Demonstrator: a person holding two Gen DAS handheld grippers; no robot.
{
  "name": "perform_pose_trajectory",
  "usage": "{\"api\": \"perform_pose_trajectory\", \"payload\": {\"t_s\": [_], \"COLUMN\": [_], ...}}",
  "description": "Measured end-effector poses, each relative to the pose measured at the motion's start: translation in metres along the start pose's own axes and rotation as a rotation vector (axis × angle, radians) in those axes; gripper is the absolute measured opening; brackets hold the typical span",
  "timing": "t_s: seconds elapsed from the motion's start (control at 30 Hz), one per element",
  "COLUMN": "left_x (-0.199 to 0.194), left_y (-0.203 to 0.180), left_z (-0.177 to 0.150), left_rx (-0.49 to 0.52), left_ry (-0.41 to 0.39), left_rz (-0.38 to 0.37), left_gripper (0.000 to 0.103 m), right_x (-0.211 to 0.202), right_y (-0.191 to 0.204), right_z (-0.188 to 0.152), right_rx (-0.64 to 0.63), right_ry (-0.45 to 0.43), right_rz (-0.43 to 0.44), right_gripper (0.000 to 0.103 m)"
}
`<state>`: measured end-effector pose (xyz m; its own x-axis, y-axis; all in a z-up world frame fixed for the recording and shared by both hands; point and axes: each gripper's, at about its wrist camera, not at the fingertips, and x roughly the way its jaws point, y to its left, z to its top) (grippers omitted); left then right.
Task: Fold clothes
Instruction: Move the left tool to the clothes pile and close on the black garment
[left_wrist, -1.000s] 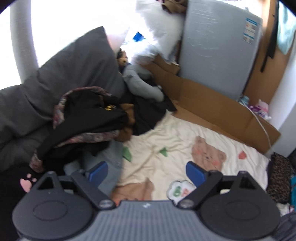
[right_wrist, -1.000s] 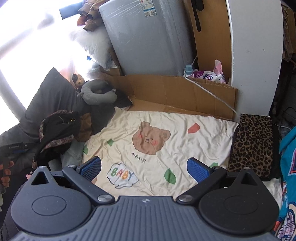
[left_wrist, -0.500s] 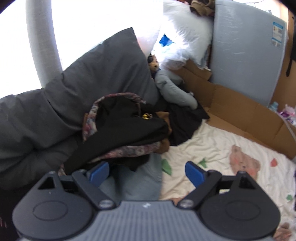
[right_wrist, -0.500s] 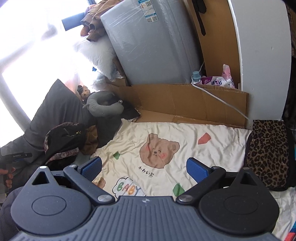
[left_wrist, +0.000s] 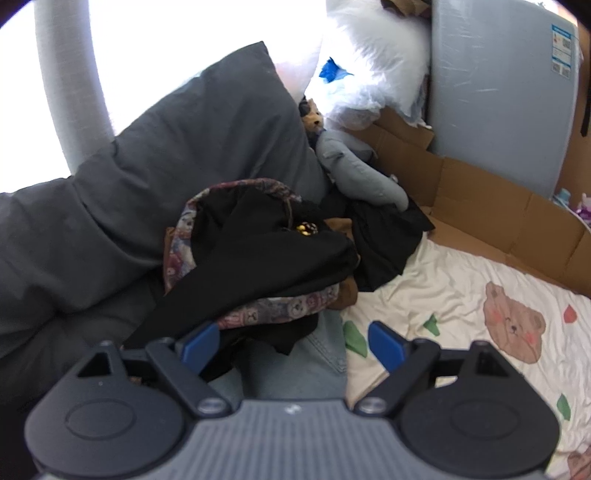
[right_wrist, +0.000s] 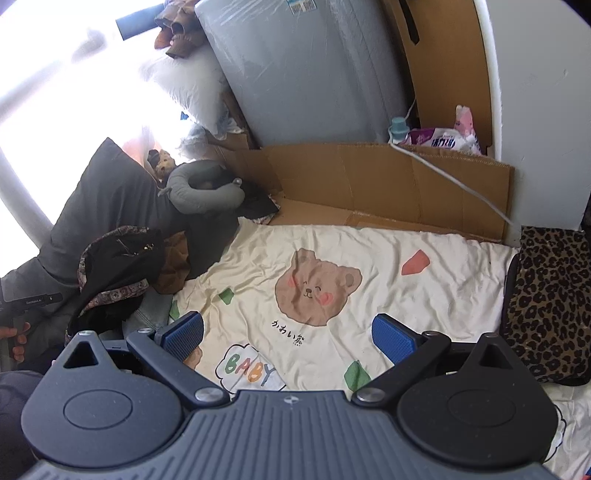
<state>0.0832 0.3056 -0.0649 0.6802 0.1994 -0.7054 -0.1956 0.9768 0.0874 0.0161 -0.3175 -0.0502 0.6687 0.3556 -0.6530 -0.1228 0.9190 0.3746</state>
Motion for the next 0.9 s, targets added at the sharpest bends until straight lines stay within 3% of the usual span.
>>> {"api": "perform_pose_trajectory", "payload": {"t_s": [0.13, 0.4, 0.53, 0.73, 0.9], "left_x": [0.015, 0.045, 0.067, 0.094, 0.129], "left_y": [-0.005, -0.015, -0.017, -0.031, -0.039], "left_z": [-0.002, -0.008, -0.008, -0.002, 0.002], "left_rx": [0.021, 0.006, -0.024, 0.046, 0.088], "left_ry": [0.013, 0.018, 0.056, 0.029, 0.048], "left_rz": [-0.007, -0.037, -0.046, -0.027, 0.004], "left_gripper": [0.075, 0.074, 0.058, 0.057, 0.059], "right_x": [0.017, 0.047, 0.064, 0.093, 0.119], "right_y": [-0.008, -0.025, -0.031, -0.031, -0.034], "right_z": [-0.004, -0.010, -0.012, -0.015, -0.021], "right_rx": [0.023, 0.032, 0.066, 0.092, 0.085], "right_ry": [-0.002, 0.009, 0.016, 0.020, 0.054], "right_rz": [0.005, 0.046, 0.074, 0.131, 0.129], "right_gripper": [0.100, 0.100, 0.100, 0.101, 0.101]}}
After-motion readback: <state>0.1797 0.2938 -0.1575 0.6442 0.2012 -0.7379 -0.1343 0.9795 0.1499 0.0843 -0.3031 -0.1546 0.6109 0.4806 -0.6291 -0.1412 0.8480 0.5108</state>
